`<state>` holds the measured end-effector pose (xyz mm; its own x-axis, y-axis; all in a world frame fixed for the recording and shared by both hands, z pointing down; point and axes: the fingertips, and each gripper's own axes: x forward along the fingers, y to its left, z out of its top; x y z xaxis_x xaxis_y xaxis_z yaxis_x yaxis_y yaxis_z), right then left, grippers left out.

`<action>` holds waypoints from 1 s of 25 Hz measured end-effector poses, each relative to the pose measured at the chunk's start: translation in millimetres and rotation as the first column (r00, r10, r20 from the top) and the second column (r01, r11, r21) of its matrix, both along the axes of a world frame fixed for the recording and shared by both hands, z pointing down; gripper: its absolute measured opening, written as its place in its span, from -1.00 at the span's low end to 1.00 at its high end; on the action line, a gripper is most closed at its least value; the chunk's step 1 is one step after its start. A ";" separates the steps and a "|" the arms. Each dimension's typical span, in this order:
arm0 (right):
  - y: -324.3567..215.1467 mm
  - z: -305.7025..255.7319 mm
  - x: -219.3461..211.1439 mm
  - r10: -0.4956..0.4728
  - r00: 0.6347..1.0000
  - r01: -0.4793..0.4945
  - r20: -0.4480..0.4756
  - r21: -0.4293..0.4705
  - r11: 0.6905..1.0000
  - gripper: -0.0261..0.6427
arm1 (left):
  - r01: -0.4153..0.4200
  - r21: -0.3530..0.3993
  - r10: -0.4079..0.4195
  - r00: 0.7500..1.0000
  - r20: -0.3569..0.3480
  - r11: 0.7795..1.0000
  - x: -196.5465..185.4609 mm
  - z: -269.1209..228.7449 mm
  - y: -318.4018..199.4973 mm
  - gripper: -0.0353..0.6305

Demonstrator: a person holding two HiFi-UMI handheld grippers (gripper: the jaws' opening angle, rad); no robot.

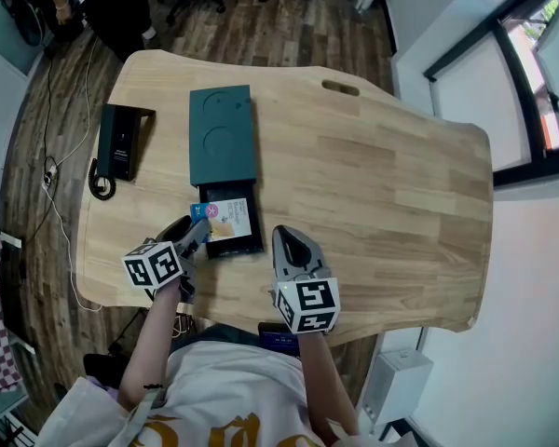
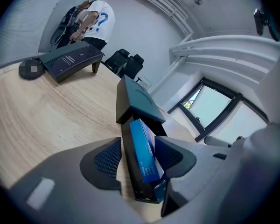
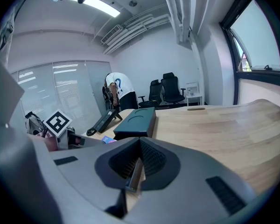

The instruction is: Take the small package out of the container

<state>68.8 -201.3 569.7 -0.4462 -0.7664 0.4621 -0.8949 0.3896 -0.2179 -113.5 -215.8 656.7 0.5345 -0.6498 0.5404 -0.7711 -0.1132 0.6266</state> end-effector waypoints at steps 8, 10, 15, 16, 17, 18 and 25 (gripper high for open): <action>3.2 -4.1 -3.2 0.000 1.000 0.000 0.001 0.006 1.000 -0.91 | 0.000 0.021 0.001 0.998 -0.062 1.000 -2.1 -10.3 3.8 -0.50; 4.4 -5.6 -5.2 -0.005 1.000 0.005 0.008 0.007 1.000 -0.91 | 0.010 0.012 -0.009 0.997 -0.079 1.000 -3.5 -10.4 5.6 -0.51; 4.3 -9.7 -5.2 -0.010 1.000 0.010 0.018 0.014 1.000 -0.91 | 0.016 0.034 -0.012 0.996 -0.088 0.999 -4.2 -20.8 2.3 -0.57; 4.1 -9.9 -5.0 -0.010 1.000 0.010 0.020 0.015 1.000 -0.91 | 0.014 0.044 -0.010 0.997 -0.082 0.999 -4.0 -23.9 0.8 -0.57; 3.8 -9.7 -4.9 -0.010 1.000 0.009 0.022 0.014 1.000 -0.91 | 0.014 0.052 -0.010 0.997 -0.079 0.999 -3.7 -26.9 -0.5 -0.58; 3.8 -9.4 -4.8 -0.009 1.000 0.009 0.024 0.013 1.000 -0.91 | 0.015 0.057 -0.010 0.997 -0.080 0.998 -3.5 -29.3 -1.1 -0.58; 4.3 -20.7 -5.9 -0.002 0.999 0.001 0.039 0.025 1.000 -0.91 | 0.007 0.068 0.002 0.992 -0.127 0.998 1.9 -46.5 -1.1 -0.59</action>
